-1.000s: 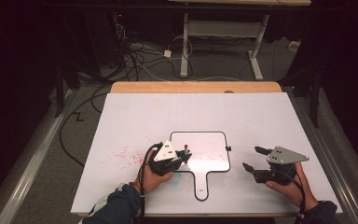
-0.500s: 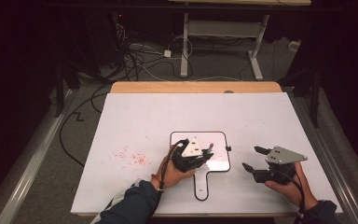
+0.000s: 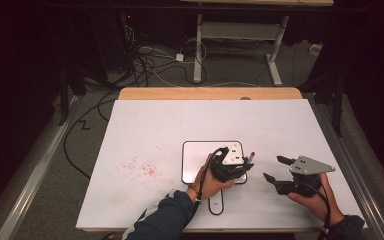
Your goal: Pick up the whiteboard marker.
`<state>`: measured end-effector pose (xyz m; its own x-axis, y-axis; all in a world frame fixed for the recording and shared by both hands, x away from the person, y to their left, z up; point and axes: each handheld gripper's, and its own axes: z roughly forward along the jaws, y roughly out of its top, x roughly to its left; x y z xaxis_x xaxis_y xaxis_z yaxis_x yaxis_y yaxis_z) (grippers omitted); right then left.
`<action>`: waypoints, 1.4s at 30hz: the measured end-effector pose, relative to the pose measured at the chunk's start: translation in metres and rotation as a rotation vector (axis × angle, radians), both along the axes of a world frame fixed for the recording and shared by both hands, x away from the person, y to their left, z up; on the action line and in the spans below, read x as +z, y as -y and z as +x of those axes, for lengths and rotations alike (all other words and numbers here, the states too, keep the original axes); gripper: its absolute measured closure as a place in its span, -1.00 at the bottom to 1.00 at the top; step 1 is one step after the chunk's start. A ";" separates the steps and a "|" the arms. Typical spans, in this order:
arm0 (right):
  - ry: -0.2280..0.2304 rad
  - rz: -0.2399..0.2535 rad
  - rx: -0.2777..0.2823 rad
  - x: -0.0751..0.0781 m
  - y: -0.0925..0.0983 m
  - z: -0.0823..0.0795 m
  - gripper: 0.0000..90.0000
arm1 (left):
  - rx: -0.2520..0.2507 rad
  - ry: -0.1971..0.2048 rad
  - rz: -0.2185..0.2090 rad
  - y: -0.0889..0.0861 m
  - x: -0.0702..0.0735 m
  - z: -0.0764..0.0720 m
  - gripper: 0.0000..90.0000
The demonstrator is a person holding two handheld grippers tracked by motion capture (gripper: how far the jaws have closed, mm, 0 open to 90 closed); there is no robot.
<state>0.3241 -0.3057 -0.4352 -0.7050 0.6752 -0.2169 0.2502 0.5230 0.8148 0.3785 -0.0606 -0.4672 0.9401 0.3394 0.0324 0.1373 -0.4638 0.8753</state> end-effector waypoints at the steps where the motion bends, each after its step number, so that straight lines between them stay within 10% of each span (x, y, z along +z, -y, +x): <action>1: -0.001 0.000 -0.001 0.000 0.000 0.000 -0.40 | -0.003 0.013 0.014 0.001 0.001 -0.001 0.75; 16: 0.001 0.003 0.000 0.001 0.000 -0.001 -0.40 | -0.021 0.023 0.029 -0.030 0.000 -0.010 0.75; 26: -0.008 0.010 0.006 0.001 -0.001 0.000 -0.40 | 0.045 0.009 0.020 -0.058 -0.001 0.007 0.75; 42: -0.002 0.007 0.000 0.002 0.000 0.000 -0.40 | 0.115 0.007 0.031 -0.106 -0.003 -0.009 0.75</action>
<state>0.3237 -0.3059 -0.4333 -0.7054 0.6768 -0.2107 0.2523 0.5175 0.8177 0.3692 0.0454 -0.4699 0.8949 0.4434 0.0507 0.1851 -0.4721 0.8619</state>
